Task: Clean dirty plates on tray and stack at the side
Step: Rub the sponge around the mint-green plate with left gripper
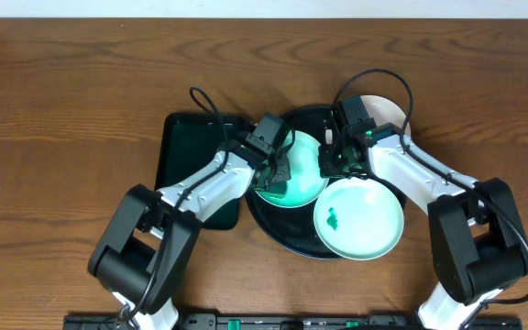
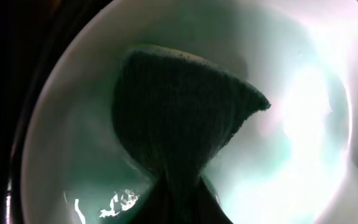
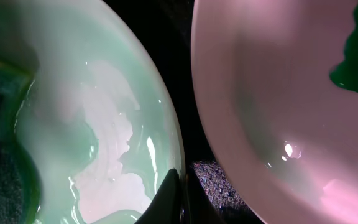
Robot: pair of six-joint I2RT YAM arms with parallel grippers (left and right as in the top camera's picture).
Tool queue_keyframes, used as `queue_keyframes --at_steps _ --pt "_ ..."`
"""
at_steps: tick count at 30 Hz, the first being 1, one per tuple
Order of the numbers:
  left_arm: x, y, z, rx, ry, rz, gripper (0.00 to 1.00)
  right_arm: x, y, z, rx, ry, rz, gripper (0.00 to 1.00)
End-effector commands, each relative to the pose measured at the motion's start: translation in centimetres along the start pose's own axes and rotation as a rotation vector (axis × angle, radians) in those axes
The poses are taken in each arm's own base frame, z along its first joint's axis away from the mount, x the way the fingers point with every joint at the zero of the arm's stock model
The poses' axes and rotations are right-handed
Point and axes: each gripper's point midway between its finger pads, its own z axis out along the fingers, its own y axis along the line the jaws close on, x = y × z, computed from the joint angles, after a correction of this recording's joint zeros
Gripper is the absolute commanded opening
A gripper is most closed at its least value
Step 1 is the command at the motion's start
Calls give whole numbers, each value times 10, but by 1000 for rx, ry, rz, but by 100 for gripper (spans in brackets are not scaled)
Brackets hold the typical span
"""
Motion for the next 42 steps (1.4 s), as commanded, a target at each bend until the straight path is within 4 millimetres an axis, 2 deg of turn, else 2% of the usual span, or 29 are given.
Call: queue_keyframes --at_steps 1,5,9,15,21,24,31,38,42 --pt "35 15 30 -22 148 -46 7 5 12 3 -48 19 -33 1" --pt "45 -16 26 142 228 -45 7 5 12 3 -48 18 -33 1" --pt "46 -46 20 290 259 -46 8 5 12 3 -48 19 -33 1" --pt "35 -60 15 347 234 -72 8 5 12 3 -48 19 -33 1" --pt "12 -79 -15 402 144 -39 7 5 12 3 -48 19 -33 1" --pt "-7 -77 -39 372 27 -15 7 5 12 3 -48 19 -33 1" --pt "-32 -51 -71 224 -156 29 7 5 12 3 -48 18 -33 1" --pt "-30 -29 -74 138 -136 1 7 5 12 3 -48 18 -33 1" --pt "-36 -22 -84 106 -118 -19 7 5 12 3 -48 16 -33 1"
